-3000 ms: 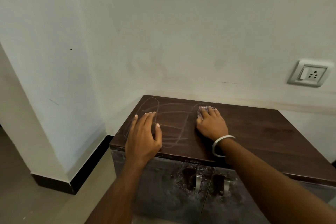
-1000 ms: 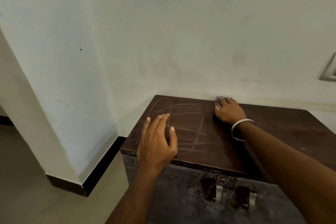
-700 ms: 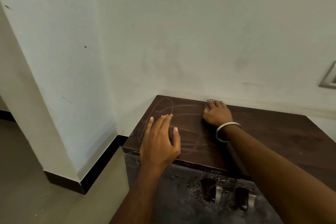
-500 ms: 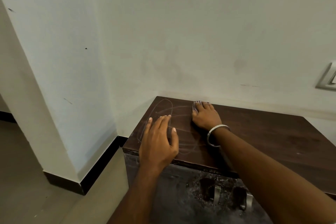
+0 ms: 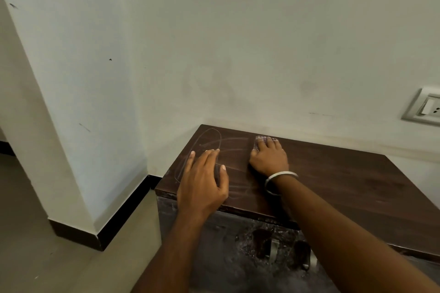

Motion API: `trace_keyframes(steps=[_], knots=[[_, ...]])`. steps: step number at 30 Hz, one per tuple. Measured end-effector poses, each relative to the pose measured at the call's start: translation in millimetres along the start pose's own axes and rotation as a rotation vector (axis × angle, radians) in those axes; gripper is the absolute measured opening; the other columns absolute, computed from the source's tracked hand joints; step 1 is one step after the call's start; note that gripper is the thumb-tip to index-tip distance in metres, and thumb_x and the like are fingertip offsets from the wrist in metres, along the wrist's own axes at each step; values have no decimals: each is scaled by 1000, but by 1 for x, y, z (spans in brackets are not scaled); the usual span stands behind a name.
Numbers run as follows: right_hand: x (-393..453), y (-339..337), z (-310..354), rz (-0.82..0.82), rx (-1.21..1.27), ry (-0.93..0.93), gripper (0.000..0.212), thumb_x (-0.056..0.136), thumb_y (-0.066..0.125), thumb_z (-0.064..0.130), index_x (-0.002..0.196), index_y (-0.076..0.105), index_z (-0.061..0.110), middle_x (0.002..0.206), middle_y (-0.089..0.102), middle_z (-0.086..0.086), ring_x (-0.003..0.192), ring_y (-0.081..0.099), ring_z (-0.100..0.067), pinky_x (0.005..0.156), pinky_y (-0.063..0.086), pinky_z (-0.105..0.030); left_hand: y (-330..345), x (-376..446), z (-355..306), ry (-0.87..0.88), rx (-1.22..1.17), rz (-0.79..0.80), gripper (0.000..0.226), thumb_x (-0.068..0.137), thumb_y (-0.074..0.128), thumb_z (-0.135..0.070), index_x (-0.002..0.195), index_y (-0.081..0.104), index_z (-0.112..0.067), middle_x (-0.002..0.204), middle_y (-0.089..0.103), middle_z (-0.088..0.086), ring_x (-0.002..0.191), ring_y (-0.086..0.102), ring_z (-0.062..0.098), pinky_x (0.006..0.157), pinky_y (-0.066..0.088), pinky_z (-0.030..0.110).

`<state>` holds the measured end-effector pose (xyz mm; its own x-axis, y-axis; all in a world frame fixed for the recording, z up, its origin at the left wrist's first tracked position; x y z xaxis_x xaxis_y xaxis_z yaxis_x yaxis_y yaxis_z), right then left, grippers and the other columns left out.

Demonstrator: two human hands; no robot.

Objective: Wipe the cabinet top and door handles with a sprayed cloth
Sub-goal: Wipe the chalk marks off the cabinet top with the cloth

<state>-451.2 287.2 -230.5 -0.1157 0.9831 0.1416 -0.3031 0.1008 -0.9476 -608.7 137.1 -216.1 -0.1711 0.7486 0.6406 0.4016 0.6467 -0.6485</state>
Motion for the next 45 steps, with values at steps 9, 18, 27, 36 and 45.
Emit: trace_keyframes(steps=[9, 18, 27, 36, 45], knots=[[-18, -5, -9, 13, 2, -59, 58, 100, 28, 37, 154, 21, 21, 163, 15, -8, 151, 9, -24, 123, 10, -41, 2, 0, 2, 12, 29, 43, 50, 92, 35, -37, 134, 51, -15, 134, 57, 0, 127, 46, 13, 120, 19, 36], [-37, -19, -27, -8, -7, 71, 57, 100, 29, 36, 154, 22, 21, 163, 14, -7, 150, 7, -27, 122, 10, -42, 0, 0, -1, -10, 31, 35, 50, 91, 38, -37, 133, 52, -13, 133, 57, 2, 128, 45, 17, 118, 15, 33], [-68, -4, 22, 10, 53, -111, 58, 100, 30, 40, 154, 21, 22, 163, 15, -6, 151, 7, -24, 123, 10, -41, -1, -1, -1, 0, 34, 27, 50, 91, 37, -37, 132, 52, -14, 132, 58, 3, 128, 45, 17, 117, 18, 33], [-76, -24, -34, 10, -1, 70, 58, 100, 28, 39, 155, 18, 22, 163, 11, -7, 151, 5, -26, 123, 7, -41, 2, -2, 0, -7, 34, 46, 51, 92, 36, -38, 134, 50, -14, 134, 56, 3, 131, 42, 19, 118, 12, 30], [-106, -4, 45, -33, 67, -116, 58, 100, 31, 40, 154, 21, 23, 163, 16, -4, 151, 7, -23, 123, 9, -40, 0, -2, -1, -10, 32, 29, 51, 91, 38, -37, 133, 51, -12, 135, 57, 6, 131, 41, 20, 115, 12, 30]])
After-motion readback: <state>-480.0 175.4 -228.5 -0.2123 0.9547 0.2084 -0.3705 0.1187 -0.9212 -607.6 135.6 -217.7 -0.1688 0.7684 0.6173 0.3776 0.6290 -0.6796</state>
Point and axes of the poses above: each hand's wrist, its own x-axis towards the middle knuckle, its own y-axis out of the palm, z = x × y, the point moved 7 cm from there along x, towards the middle knuckle
